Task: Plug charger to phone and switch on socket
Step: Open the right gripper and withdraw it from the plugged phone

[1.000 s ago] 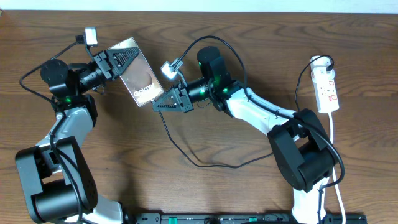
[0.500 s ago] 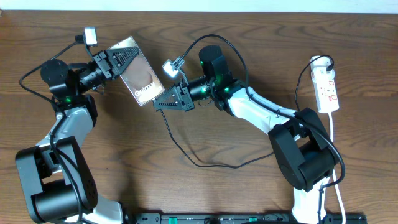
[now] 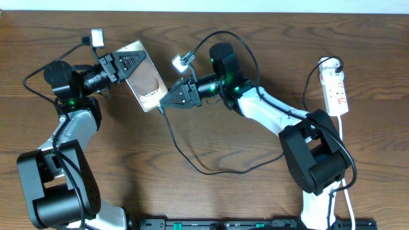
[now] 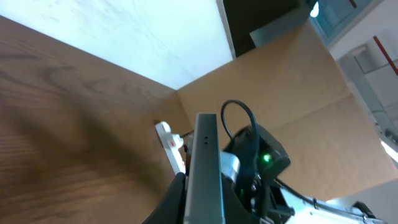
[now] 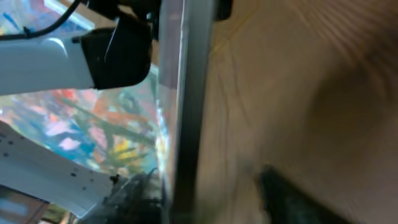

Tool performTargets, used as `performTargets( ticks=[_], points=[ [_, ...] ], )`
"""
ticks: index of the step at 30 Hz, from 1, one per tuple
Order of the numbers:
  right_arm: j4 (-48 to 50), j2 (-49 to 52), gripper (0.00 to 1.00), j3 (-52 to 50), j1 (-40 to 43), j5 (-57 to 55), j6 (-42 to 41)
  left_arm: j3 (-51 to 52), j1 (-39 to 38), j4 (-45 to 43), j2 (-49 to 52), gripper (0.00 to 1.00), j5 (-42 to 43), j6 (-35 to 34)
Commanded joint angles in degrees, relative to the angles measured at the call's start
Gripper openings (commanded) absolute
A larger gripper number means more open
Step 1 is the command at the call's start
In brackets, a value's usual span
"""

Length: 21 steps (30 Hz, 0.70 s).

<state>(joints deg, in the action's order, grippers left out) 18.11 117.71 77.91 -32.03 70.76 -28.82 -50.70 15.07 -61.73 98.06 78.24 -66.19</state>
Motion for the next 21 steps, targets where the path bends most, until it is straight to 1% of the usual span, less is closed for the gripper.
performTargets(
  ticks=[1, 13, 21],
  points=[
    [0.13, -0.46, 0.99, 1.09, 0.17, -0.15, 0.13, -0.15, 0.61, -0.52, 0.00, 0.07, 1.36, -0.48],
    [0.09, -0.46, 0.99, 1.09, 0.42, -0.09, 0.13, -0.15, 4.83, -0.02, 0.00, 0.07, 2.34, -0.52],
    [-2.40, -0.46, 0.99, 1.09, 2.05, -0.09, 0.15, -0.15, 5.01, 0.87, 0.00, 0.07, 3.61, -0.48]
  ],
)
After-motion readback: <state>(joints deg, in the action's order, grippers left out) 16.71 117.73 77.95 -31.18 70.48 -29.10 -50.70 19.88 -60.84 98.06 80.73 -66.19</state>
